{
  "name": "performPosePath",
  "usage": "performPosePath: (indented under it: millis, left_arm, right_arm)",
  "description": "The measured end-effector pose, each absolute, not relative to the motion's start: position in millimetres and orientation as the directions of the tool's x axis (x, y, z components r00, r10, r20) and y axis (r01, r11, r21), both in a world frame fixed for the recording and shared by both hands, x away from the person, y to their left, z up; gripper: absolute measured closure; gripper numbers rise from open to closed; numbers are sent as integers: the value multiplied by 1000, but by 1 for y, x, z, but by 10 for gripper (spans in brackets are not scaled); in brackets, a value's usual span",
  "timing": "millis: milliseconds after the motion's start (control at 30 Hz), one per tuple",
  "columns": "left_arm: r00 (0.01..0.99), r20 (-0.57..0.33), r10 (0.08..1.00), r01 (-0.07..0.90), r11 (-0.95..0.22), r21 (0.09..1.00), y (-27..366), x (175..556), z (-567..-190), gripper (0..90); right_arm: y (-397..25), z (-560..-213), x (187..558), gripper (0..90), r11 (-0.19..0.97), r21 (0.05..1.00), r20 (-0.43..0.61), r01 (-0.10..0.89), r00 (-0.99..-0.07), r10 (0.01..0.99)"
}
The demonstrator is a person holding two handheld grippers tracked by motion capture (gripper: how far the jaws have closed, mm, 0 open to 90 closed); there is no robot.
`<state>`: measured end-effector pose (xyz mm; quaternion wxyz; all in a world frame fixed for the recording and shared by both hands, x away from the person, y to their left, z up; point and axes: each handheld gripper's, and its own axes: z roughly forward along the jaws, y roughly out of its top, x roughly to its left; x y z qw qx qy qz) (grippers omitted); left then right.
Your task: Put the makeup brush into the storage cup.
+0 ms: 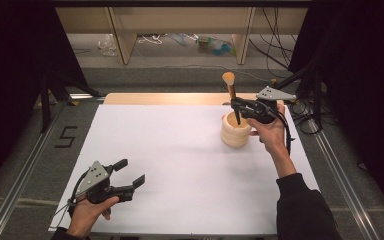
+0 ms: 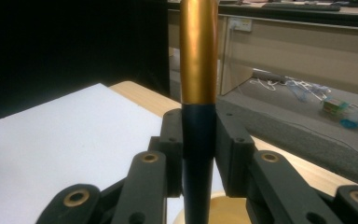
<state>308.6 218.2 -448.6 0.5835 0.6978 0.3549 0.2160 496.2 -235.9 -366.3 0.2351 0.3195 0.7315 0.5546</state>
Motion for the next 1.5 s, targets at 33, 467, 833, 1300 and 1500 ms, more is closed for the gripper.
performPosePath:
  millis: [33, 467, 833, 1300, 1500]
  left_arm:
    - [655, -112, 747, 243, -68, 968, 218, 309, -449, 164]
    - [655, -112, 747, 243, -68, 968, 218, 308, -449, 164]
    - [657, -112, 746, 242, -68, 968, 219, 308, -448, 164]
    - [653, -117, 749, 244, -62, 968, 219, 308, -448, 164]
    - [653, -113, 749, 242, -65, 968, 220, 307, -448, 165]
  right_arm:
    - [-237, -367, 498, 746, 178, 963, 6, 200, -681, 732]
    - [-240, -377, 508, 746, 156, 964, 23, 216, -651, 759]
    - [-241, -387, 515, 746, 130, 965, 46, 228, -635, 771]
    - [-245, -398, 520, 746, 122, 959, 66, 256, -621, 781]
    - [-246, -402, 521, 745, 127, 956, 67, 264, -617, 784]
